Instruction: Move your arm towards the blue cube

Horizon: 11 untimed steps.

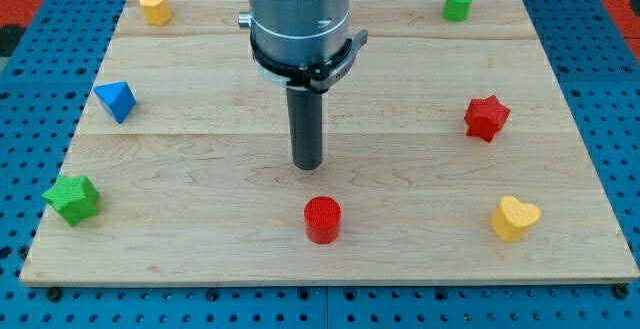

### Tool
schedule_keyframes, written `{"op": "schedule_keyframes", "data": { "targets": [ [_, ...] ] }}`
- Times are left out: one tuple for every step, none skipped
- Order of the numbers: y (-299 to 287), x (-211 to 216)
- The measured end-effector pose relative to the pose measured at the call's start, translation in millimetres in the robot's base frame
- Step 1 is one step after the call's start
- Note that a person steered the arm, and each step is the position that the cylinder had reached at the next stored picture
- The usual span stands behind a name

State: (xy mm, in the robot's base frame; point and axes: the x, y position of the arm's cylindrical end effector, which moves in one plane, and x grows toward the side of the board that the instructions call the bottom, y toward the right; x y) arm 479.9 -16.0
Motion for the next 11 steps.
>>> {"op": "schedule_keyframes", "data": {
  "targets": [
    [13.0, -18.2],
    [12.2, -31.3],
    [-31.4, -29.7],
    [-34.0, -21.1],
    [47.8, -15.3],
    [52.7, -4.9],
    [61.4, 11.8],
    [52.3, -43.0],
    [45.0, -120.1],
    [42.3, -139.4],
    [42.3, -139.4]
  ]
}}
